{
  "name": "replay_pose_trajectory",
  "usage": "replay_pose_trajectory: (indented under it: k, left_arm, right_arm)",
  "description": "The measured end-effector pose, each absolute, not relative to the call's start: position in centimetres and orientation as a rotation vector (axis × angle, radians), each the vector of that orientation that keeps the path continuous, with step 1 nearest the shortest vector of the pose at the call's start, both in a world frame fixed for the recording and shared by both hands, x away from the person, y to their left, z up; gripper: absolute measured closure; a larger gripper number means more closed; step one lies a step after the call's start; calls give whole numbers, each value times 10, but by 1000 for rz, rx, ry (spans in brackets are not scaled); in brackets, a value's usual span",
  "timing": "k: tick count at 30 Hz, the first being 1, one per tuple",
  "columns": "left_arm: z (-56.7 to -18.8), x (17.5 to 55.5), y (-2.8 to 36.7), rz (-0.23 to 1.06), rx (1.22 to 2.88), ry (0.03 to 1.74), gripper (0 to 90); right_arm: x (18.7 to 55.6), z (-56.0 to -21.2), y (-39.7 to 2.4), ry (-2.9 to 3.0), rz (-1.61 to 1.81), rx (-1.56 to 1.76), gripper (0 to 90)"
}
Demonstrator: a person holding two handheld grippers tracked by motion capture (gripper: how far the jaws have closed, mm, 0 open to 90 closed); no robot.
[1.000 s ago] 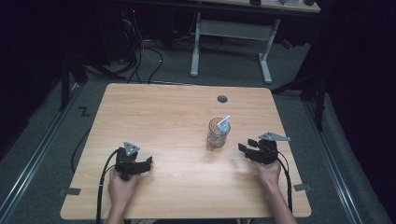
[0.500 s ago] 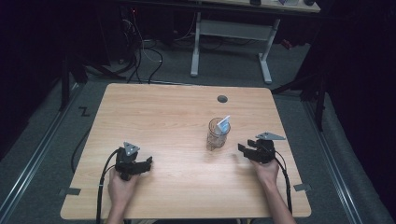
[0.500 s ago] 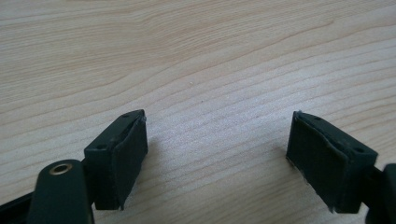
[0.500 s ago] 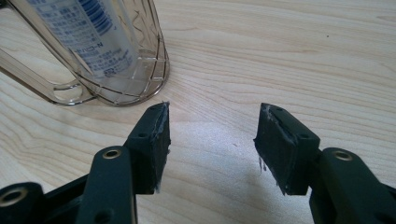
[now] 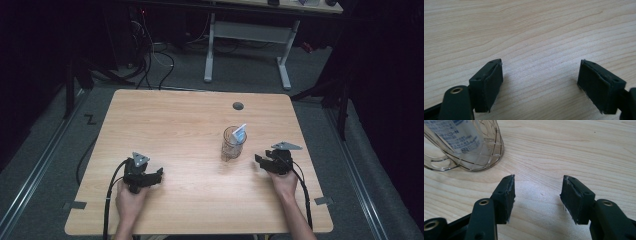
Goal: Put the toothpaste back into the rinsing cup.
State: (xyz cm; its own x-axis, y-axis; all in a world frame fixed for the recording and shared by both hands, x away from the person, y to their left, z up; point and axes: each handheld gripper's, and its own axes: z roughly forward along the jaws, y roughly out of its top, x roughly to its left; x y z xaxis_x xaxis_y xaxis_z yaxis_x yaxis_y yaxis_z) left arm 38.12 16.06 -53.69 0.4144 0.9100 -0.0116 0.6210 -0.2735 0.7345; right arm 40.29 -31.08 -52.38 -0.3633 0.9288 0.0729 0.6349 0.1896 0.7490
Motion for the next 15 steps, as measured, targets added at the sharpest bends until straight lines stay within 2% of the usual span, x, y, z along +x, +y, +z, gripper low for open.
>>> replay_pose_trajectory:
  k: [15]
  left_arm:
    - [-537, 381, 161, 553, 2004, 1294, 203]
  right_arm:
    - [406, -529, -309, 2069, 933, 1452, 447]
